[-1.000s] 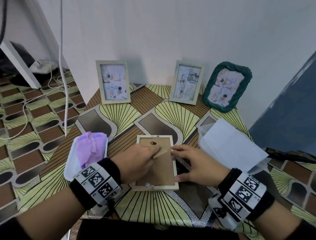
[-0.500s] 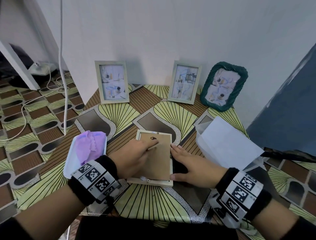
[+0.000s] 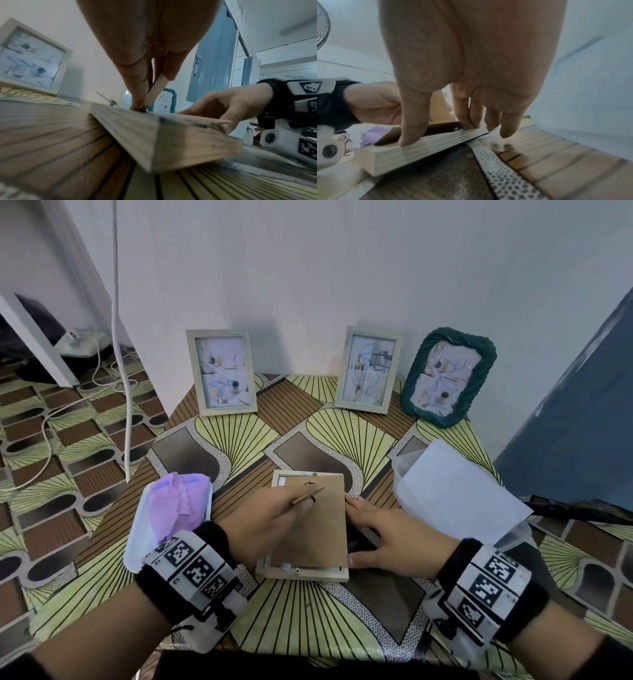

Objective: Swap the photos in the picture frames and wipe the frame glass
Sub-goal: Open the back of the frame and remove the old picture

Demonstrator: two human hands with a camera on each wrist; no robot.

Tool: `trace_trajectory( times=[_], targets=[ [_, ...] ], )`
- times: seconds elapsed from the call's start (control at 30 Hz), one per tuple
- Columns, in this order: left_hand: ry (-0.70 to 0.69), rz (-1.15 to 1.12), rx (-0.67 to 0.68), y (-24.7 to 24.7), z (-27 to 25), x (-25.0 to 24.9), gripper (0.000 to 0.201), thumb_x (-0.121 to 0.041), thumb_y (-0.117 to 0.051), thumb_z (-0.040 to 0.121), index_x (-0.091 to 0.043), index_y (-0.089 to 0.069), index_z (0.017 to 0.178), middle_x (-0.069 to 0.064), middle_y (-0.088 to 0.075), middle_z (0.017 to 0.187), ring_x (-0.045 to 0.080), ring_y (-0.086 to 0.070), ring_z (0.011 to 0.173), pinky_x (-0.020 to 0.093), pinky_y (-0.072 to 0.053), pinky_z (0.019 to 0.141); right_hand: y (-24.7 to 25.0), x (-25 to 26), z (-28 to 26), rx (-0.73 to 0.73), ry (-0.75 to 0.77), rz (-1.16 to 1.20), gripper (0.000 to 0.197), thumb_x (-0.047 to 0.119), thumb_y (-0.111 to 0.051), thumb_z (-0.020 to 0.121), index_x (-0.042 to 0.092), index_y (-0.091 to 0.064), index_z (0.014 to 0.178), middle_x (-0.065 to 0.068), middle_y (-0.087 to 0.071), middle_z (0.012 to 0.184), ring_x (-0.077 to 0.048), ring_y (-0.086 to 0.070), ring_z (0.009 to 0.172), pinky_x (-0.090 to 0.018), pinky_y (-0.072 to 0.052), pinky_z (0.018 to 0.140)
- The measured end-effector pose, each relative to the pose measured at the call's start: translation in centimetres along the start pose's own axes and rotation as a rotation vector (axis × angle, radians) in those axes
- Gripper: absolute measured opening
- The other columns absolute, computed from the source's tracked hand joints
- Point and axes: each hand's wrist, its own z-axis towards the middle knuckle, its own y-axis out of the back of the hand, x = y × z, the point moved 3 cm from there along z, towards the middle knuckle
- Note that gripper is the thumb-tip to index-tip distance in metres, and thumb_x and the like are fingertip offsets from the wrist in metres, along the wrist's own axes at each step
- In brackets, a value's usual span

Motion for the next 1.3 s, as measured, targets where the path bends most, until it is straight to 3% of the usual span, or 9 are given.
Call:
trace_trajectory(
  times=[0.17,0.3,0.53,0.67,0.8,0.93,1.1,1.2,1.3],
  targets=[
    [-0.066,0.107,0.079,-0.8,0.0,-0.7,0.034,-0.016,-0.046,0.101,-0.013,-0.054,0.134,-0.004,-0.058,0.132,0.006,-0.051,0.117,0.018,-0.037,0.101,0.3,-0.1,0.0,-0.019,0.001,0.019,0.098,0.044,-0.074,0.082,0.027,-0.014,0.158,0.014,-0.003,0.164,-0.005,-0.001,0.151,-0.037,-0.017,0.123],
    [-0.046,0.323,0.174,-2.3,0.3,-0.8,0.046,-0.033,-0.042,0.102,-0.015,-0.039,0.145,-0.003,-0.047,0.146,0.01,-0.043,0.132,0.023,-0.031,0.112,0.6,-0.1,-0.3,-0.084,0.007,0.046,0.091,0.044,-0.077,0.079,0.031,-0.028,0.154,0.014,-0.019,0.161,-0.004,-0.015,0.149,-0.028,-0.022,0.121],
    [0.002,0.191,0.072,-1.7,1.1,-1.5,0.038,-0.035,-0.037,0.103,-0.02,-0.05,0.136,-0.001,-0.063,0.125,0.014,-0.057,0.113,0.028,-0.043,0.097,0.4,0.0,-1.3,-0.162,-0.023,0.1,0.068,0.028,-0.074,0.084,0.032,-0.045,0.145,0.015,-0.043,0.151,-0.004,-0.038,0.139,-0.026,-0.032,0.115],
    [0.026,0.071,0.029,-1.3,1.1,-1.2,0.042,-0.04,-0.037,0.102,-0.023,-0.05,0.139,-0.008,-0.06,0.132,0.003,-0.053,0.117,0.017,-0.039,0.1,0.3,-0.3,-2.0,-0.218,-0.098,0.342,0.059,0.005,-0.059,0.092,0.03,-0.047,0.143,0.017,-0.055,0.14,-0.002,-0.046,0.133,-0.029,-0.037,0.113],
    [0.002,0.102,0.113,-2.1,0.9,-1.4,0.047,-0.041,-0.04,0.101,-0.019,-0.044,0.143,-0.006,-0.051,0.143,-0.001,-0.044,0.124,-0.004,-0.025,0.095,-0.2,-0.1,-2.5,-0.231,-0.136,0.676,0.039,0.0,-0.056,0.095,0.033,-0.06,0.116,0.029,-0.066,0.113,0.017,-0.056,0.111,-0.009,-0.044,0.098],
    [-0.024,0.169,0.181,-2.5,1.1,-1.7,0.049,-0.04,-0.048,0.099,-0.016,-0.045,0.141,-0.004,-0.051,0.142,0.01,-0.047,0.129,0.024,-0.035,0.108,-0.8,0.1,-2.6,-0.245,-0.146,0.7,0.033,0.011,-0.068,0.091,0.04,-0.063,0.105,0.032,-0.068,0.109,0.013,-0.059,0.11,-0.017,-0.046,0.102],
    [-0.068,0.289,0.193,0.0,0.3,-1.2,0.062,-0.04,-0.065,0.089,-0.019,-0.045,0.144,-0.008,-0.054,0.14,0.006,-0.05,0.125,0.018,-0.037,0.104,-1.0,0.4,-2.8,-0.288,-0.144,0.498,0.034,0.038,-0.07,0.079,0.044,-0.065,0.112,0.027,-0.066,0.118,0.004,-0.059,0.115,-0.036,-0.047,0.105],
    [-0.086,0.363,0.149,1.4,-1.5,-0.6,0.049,-0.039,-0.064,0.091,-0.022,-0.055,0.135,-0.008,-0.062,0.127,0.008,-0.056,0.114,0.029,-0.044,0.097,-0.4,0.8,-3.0,-0.32,-0.132,0.409,0.036,0.048,-0.065,0.072,0.071,-0.056,0.098,0.044,-0.061,0.105,0.008,-0.06,0.106,-0.035,-0.05,0.101],
    [-0.091,0.446,0.167,1.4,-3.8,0.0,0.036,-0.042,-0.057,0.093,-0.027,-0.061,0.126,-0.011,-0.061,0.115,0.007,-0.057,0.105,0.031,-0.047,0.09,0.2,1.1,-2.8,-0.345,-0.136,0.396,0.032,0.044,-0.068,0.071,0.067,-0.059,0.091,0.037,-0.065,0.102,0.003,-0.063,0.101,-0.037,-0.053,0.096]
  ],
)
